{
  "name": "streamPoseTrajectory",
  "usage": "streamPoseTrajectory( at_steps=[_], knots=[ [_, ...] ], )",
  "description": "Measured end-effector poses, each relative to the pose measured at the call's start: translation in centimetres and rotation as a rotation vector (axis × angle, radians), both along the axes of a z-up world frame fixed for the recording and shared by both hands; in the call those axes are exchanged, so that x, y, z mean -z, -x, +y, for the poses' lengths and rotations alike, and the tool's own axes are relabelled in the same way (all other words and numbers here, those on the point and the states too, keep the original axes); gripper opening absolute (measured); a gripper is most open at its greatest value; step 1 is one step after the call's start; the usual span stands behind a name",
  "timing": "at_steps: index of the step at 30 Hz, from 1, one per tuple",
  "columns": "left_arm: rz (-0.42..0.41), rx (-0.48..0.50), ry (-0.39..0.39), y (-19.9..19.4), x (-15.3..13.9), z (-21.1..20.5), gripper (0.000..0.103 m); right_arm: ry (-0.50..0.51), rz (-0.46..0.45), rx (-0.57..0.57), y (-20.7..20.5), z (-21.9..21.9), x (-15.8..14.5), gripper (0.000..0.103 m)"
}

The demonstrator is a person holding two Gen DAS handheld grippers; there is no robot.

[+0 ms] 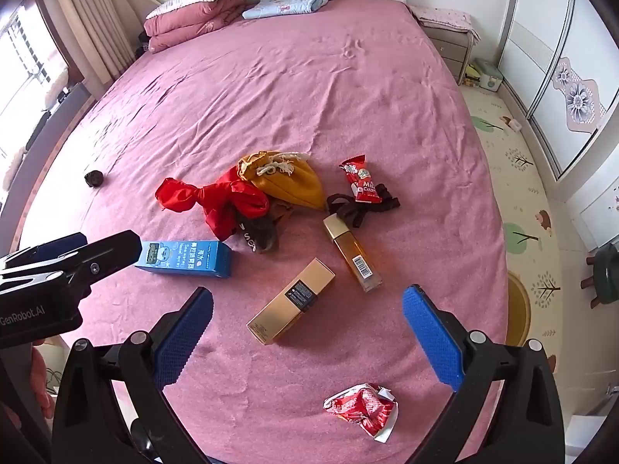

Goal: Collect trash

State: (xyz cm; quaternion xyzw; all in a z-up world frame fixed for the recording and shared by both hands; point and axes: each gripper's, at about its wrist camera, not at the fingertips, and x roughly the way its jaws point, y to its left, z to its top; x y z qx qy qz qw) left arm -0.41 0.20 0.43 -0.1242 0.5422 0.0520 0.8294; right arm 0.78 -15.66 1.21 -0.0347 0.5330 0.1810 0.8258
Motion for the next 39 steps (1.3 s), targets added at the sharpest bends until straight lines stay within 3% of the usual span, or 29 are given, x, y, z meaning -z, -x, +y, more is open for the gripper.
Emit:
streamPoseTrajectory(
  at_steps=[6, 15, 29, 39],
  knots=[
    [-0.023, 0.018, -0.031, 0.1, -0.1, -0.4, 0.099, -0.005, 0.001, 0.015, -0.1, -0.5, -0.2, 0.094],
    [-0.051, 0.02, 0.004, 0.4, 0.1, -0.3, 0.099, -0.007, 0.001, 0.026, -0.3, -1.0, -0.2, 0.094],
    [0.011, -0.015, 0.011, 0.4, 0.8, 0.3, 0.098, 0.004, 0.012, 0.024, -0.3, -0.9, 0.2, 0.094],
    [0.008, 0.003, -0.067, 0.1, 0.3, 0.1, 0.098, 0.017, 0.004, 0.021, -0.3, -1.0, 0.3, 0.094]
  ],
)
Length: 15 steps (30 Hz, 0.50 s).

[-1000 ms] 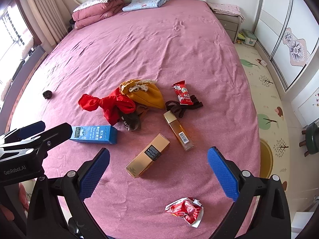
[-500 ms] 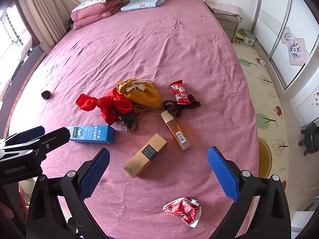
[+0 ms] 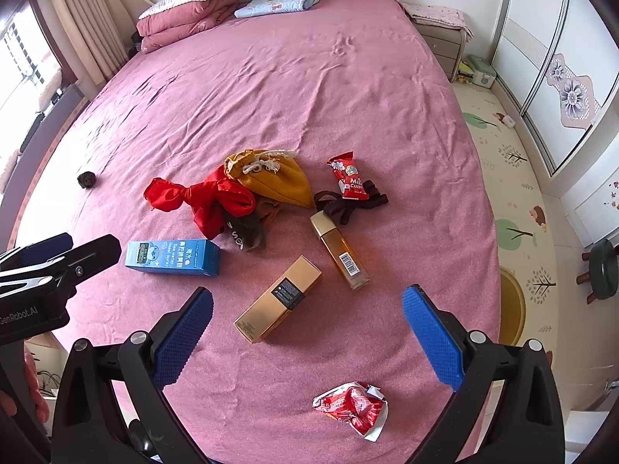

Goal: Collect trash

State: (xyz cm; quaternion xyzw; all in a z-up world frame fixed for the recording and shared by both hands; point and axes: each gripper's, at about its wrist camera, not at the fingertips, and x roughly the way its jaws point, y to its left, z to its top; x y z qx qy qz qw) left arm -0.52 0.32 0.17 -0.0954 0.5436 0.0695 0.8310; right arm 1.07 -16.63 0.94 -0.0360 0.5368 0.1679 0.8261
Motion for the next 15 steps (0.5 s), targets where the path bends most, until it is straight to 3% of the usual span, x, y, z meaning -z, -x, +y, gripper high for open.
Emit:
streamPoseTrajectory(
  at_steps=[15],
  knots=[
    [0.034, 0.034, 0.021, -0.3, 0.6, -0.6, 0.099, 0.013, -0.006, 0.034, -1.1, -1.5, -0.1, 0.094]
  ],
)
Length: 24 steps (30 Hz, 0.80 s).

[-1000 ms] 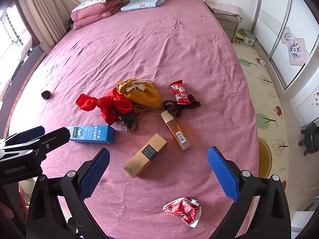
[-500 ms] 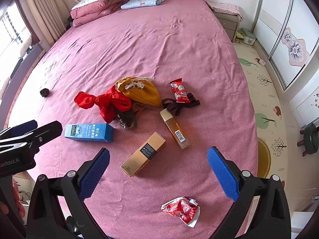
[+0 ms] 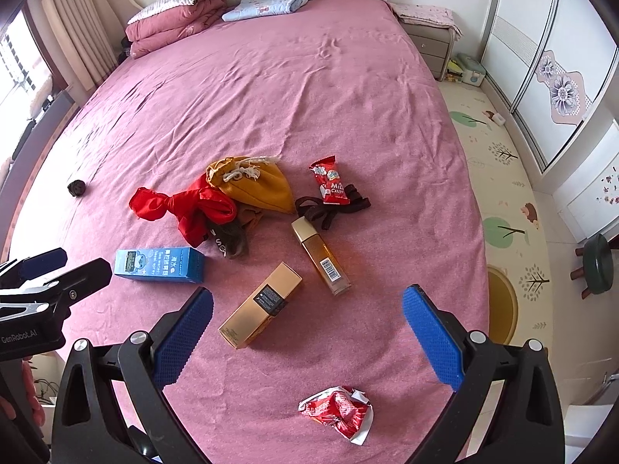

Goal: Collect trash

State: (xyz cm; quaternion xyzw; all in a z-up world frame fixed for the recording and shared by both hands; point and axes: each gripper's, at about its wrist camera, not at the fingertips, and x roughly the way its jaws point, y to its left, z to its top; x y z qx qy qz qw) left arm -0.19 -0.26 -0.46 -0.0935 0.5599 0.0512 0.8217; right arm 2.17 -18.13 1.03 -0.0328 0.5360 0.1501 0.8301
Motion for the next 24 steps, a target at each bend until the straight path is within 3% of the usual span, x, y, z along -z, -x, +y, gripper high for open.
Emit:
streamPoseTrajectory(
  at_steps=[24],
  knots=[
    [0.025, 0.036, 0.005, -0.2, 0.6, -1.4, 0.099, -0.01, 0.015, 0.029, 0.0, -1.2, 0.6, 0.094]
  ],
)
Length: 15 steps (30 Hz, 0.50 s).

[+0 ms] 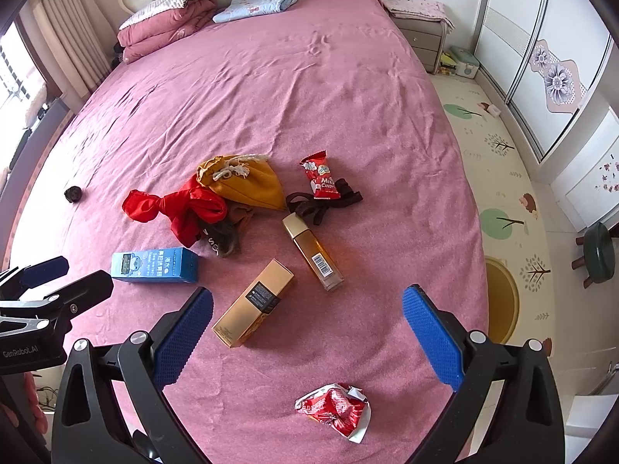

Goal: Collect trash

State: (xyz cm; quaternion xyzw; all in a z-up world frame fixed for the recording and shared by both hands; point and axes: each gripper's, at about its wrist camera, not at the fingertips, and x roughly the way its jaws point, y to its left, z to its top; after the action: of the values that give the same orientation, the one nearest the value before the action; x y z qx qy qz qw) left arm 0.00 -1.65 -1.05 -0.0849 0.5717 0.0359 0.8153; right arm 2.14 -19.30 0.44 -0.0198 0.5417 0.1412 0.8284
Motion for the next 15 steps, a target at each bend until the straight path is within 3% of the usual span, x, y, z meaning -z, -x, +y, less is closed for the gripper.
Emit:
streamPoseTrajectory(
  at_steps=[15],
  knots=[
    [0.08, 0.059, 0.0, -0.5, 3.0, -2.3, 0.099, -0.005, 0.049, 0.029, -0.9, -1.9, 2.2, 0.094]
  ],
)
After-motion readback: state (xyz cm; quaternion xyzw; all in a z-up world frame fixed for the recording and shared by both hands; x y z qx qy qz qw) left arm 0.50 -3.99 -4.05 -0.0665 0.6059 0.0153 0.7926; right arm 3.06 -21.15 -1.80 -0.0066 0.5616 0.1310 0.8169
